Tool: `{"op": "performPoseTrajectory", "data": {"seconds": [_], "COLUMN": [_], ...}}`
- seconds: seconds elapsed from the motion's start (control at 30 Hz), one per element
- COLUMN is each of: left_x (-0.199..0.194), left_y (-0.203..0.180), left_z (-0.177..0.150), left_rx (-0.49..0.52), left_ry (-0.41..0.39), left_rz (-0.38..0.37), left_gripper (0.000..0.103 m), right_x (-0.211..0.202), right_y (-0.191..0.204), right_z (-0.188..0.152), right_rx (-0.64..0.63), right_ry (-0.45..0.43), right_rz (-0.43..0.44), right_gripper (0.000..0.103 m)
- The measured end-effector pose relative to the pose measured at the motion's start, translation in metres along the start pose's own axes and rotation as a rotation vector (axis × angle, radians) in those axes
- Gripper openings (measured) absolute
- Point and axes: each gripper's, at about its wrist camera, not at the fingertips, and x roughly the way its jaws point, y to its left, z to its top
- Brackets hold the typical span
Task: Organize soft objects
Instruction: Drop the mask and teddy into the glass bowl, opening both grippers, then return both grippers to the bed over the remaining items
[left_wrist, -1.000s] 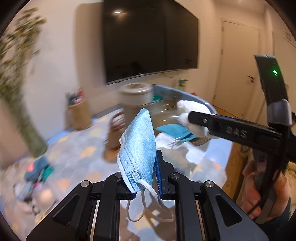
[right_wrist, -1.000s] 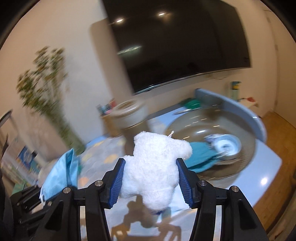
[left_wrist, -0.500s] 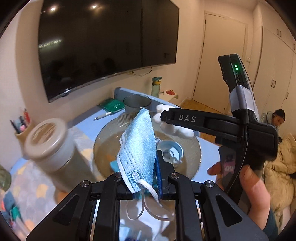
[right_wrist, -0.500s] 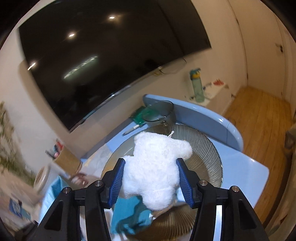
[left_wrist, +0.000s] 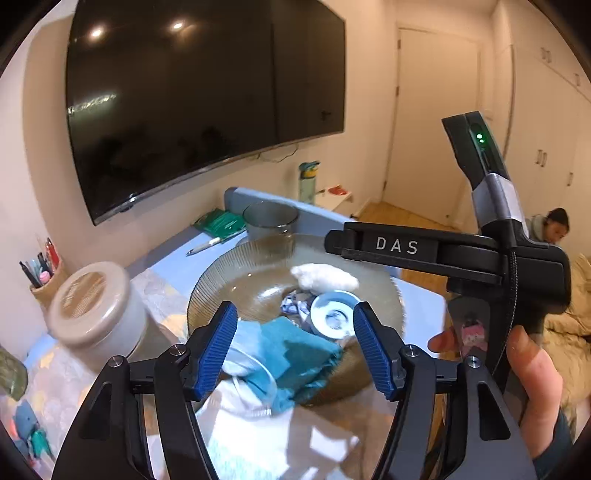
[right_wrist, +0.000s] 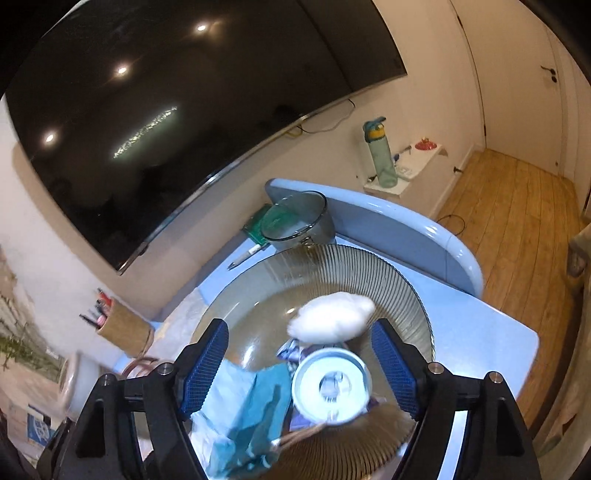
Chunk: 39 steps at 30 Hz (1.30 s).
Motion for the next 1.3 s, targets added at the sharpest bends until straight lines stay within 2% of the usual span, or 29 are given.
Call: {"op": "performPoseTrajectory", "data": {"seconds": [0.17,0.27,0.4,0.57,0.7,0.83,0.93,1.0,1.17,1.3], "left_x": [-0.054,-0.096,-0.150,-0.218,-0.266,-0.303,-0.318,-0.323,-0.308,-0.276], "left_y": [0.014,0.042,0.085,0.150,0.203,0.240,0.262,0.283,0.316,0.329], "left_z": [-0.018,-0.042,-0.096,-0.154,-0.190,-0.210,-0.224,-0.235,-0.264,-0.286], "left_rx": [0.022,-0.061,-0.169,-0.289,-0.443,-0.522,-0.569,-0.626,-0.749,-0.793], "left_ry": [-0.025,-0.035,-0.019,-0.002,-0.032,-0.068,-0.099,-0.109,-0.086,-0.019], "left_rz": [0.033,0.075,0.180,0.392,0.476,0.556,0.586,0.578,0.501,0.493], "left_gripper": [0.065,0.066,0.066,0.066,0.066,0.066,0.066,0.066,0.066,0.066], "right_x": [-0.046,-0.071,-0.093,-0.096,-0.088,-0.073,-0.057,-0.039,-0.001,0.025], "right_y": [0.031,0.055,0.104,0.181,0.246,0.308,0.346,0.367,0.384,0.382], "right_z": [-0.023,-0.043,-0.086,-0.142,-0.181,-0.214,-0.239,-0.253,-0.279,-0.296], "right_rx": [-0.075,-0.147,-0.296,-0.513,-0.656,-0.755,-0.830,-0.868,-0.917,-0.955], "right_ry": [-0.042,-0.060,-0.041,0.029,0.062,0.120,0.163,0.204,0.325,0.383], "right_rz": [0.056,0.099,0.202,0.297,0.352,0.424,0.452,0.468,0.480,0.457], "right_gripper": [0.085,0.090,0.092,0.092,0.092,0.092,0.092,0.092,0.092,0.092]}}
